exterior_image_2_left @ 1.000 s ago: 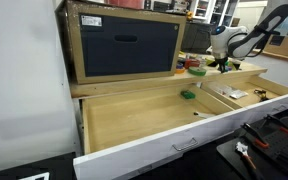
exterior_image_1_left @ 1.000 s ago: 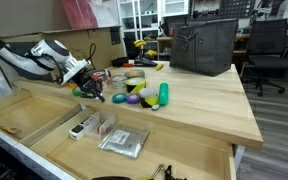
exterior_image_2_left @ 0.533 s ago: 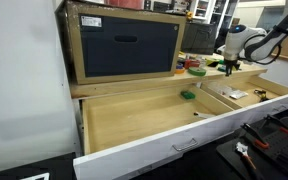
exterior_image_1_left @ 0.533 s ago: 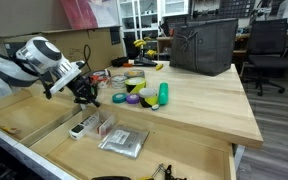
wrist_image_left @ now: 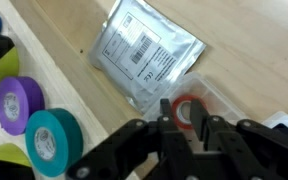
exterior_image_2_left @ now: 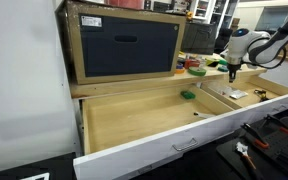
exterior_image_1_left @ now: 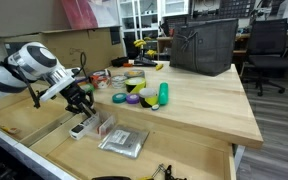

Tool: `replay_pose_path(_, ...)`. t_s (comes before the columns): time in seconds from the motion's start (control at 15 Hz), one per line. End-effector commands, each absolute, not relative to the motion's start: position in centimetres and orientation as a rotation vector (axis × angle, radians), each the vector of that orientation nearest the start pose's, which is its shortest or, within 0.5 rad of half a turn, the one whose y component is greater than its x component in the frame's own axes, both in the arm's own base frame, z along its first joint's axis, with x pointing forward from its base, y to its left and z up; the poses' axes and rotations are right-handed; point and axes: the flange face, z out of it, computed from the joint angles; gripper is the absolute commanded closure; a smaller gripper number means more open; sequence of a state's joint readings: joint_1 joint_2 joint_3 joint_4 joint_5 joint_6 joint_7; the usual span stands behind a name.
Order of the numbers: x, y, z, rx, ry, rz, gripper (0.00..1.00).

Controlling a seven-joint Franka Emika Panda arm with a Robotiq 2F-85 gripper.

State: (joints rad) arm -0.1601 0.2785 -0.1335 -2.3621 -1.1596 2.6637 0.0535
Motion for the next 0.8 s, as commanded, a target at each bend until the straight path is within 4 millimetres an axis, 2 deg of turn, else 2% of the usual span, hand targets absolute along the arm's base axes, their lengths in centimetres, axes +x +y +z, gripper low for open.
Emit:
replay_pose_path(0.0, 48.4, -12.1, 20.5, 2.429, 0.901, -0.082, 0.73)
replay_pose_path(0.33, 48.4, -12.1, 20.5, 2.429, 0.901, -0.082, 0.73)
replay_pose_path(0.4, 48.4, -12.1, 20.5, 2.429, 0.901, -0.082, 0.48)
replay_pose_path(0.47, 48.0, -11.8, 20.7, 2.440, 0.912, -0.046, 0.47)
replay_pose_path(0.53, 47.7, -11.6, 20.8, 2.453, 0.917, -0.024, 0.42)
replay_pose_path(0.73, 47.0, -10.7, 20.9, 2.515, 0.936, 0.080, 0.18)
